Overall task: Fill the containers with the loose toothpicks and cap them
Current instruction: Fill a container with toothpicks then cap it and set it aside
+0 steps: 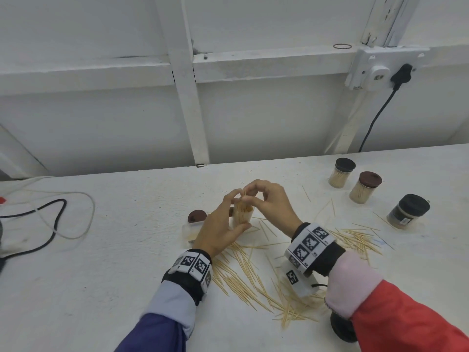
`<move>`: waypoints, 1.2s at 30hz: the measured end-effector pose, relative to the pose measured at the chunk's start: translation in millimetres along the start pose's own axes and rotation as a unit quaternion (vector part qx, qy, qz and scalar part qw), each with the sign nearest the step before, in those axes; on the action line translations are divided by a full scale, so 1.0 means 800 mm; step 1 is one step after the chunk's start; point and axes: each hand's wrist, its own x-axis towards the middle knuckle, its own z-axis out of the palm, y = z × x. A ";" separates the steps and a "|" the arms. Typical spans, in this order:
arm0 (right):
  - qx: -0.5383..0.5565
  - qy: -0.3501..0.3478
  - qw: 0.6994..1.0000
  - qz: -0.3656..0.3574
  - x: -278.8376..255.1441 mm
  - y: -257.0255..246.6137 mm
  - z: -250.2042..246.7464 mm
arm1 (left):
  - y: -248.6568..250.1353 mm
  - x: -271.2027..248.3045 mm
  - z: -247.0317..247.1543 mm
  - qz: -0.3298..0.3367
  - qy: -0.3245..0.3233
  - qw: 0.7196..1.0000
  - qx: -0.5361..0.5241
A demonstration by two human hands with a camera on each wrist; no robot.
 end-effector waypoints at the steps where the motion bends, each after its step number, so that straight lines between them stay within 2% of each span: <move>1: -0.018 -0.003 1.000 0.004 -0.002 0.005 0.003 | 0.000 -0.001 0.000 0.002 0.005 1.000 -0.004; 4: -0.017 -0.004 1.000 0.026 -0.005 0.010 0.007 | 0.000 -0.001 -0.001 0.005 0.010 1.000 -0.009; 15: 0.130 -0.007 0.990 0.058 0.000 -0.002 0.010 | 0.000 0.000 -0.001 -0.007 0.003 1.000 -0.004; 19: 0.123 -0.009 0.990 0.065 0.001 0.006 0.012 | 0.000 0.000 0.000 -0.009 0.011 1.000 -0.004; 24: 0.103 -0.067 0.987 0.107 0.001 0.012 0.011 | 0.000 0.000 0.000 -0.006 0.014 1.000 0.003; 28: 0.152 -0.049 0.979 0.126 0.007 0.009 0.005 | 0.001 0.000 0.000 -0.011 0.014 1.000 0.000; 33: 0.084 -0.097 0.985 0.119 0.007 0.015 0.001 | 0.002 0.000 -0.002 -0.011 0.021 1.000 0.010; 36: 0.115 -0.075 0.980 0.143 0.009 0.017 -0.009 | 0.001 0.001 -0.002 -0.020 0.041 0.999 0.021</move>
